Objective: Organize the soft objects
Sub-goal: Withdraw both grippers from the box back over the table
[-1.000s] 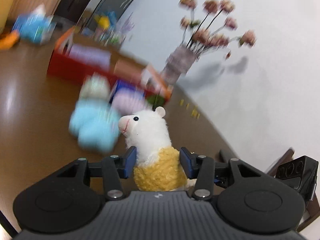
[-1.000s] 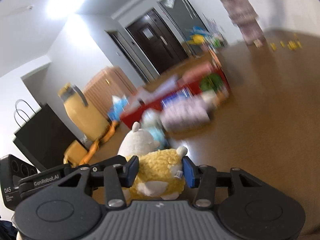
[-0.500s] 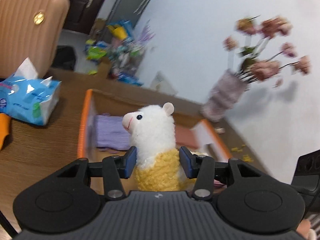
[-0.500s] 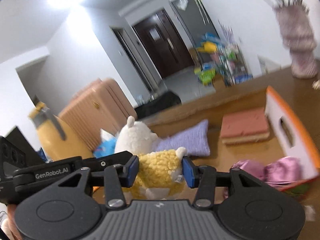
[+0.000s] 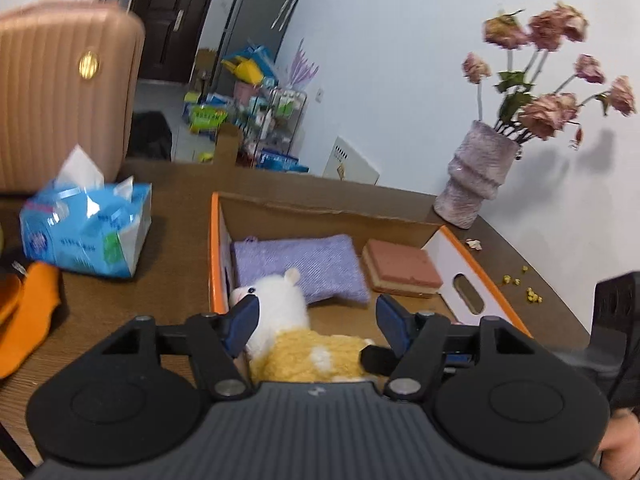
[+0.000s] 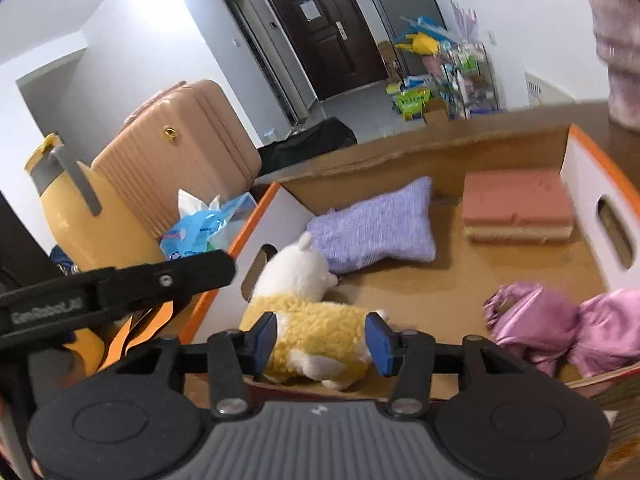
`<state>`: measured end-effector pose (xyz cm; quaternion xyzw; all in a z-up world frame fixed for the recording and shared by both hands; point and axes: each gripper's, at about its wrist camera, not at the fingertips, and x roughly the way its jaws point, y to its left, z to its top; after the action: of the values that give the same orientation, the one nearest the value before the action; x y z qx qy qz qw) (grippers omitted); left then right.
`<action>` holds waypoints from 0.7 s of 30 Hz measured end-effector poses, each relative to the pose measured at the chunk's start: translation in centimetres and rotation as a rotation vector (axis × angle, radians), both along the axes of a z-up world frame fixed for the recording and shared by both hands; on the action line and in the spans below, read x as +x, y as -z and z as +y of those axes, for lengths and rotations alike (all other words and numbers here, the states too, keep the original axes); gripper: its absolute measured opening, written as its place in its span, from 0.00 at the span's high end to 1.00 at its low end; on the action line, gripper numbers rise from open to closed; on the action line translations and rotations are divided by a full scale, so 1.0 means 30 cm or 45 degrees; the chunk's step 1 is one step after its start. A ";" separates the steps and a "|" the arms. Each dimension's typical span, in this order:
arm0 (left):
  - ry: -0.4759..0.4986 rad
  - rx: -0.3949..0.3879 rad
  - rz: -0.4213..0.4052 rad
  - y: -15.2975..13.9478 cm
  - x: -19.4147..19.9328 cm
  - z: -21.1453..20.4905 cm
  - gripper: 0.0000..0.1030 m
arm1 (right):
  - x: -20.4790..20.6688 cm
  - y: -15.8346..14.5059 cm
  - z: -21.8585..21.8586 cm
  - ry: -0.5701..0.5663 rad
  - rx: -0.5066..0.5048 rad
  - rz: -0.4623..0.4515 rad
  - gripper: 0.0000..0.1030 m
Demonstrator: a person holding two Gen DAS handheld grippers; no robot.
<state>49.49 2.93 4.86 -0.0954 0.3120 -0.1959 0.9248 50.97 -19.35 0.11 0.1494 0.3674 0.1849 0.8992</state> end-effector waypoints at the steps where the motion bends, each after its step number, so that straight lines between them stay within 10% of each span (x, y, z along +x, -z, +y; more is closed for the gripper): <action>1: -0.003 -0.002 -0.008 -0.022 -0.018 0.002 0.33 | -0.018 -0.029 -0.016 -0.001 -0.030 -0.029 0.53; 10: -0.110 0.146 -0.222 -0.249 -0.333 0.073 0.16 | -0.343 -0.350 -0.317 0.115 -0.281 -0.337 0.24; 21: -0.182 0.216 -0.371 -0.324 -0.658 0.051 0.15 | -0.683 -0.478 -0.499 0.277 -0.316 -0.486 0.22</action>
<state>29.75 4.48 14.57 -0.0097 0.1825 -0.1144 0.9765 30.49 -34.33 14.45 0.0389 0.1925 0.0654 0.9783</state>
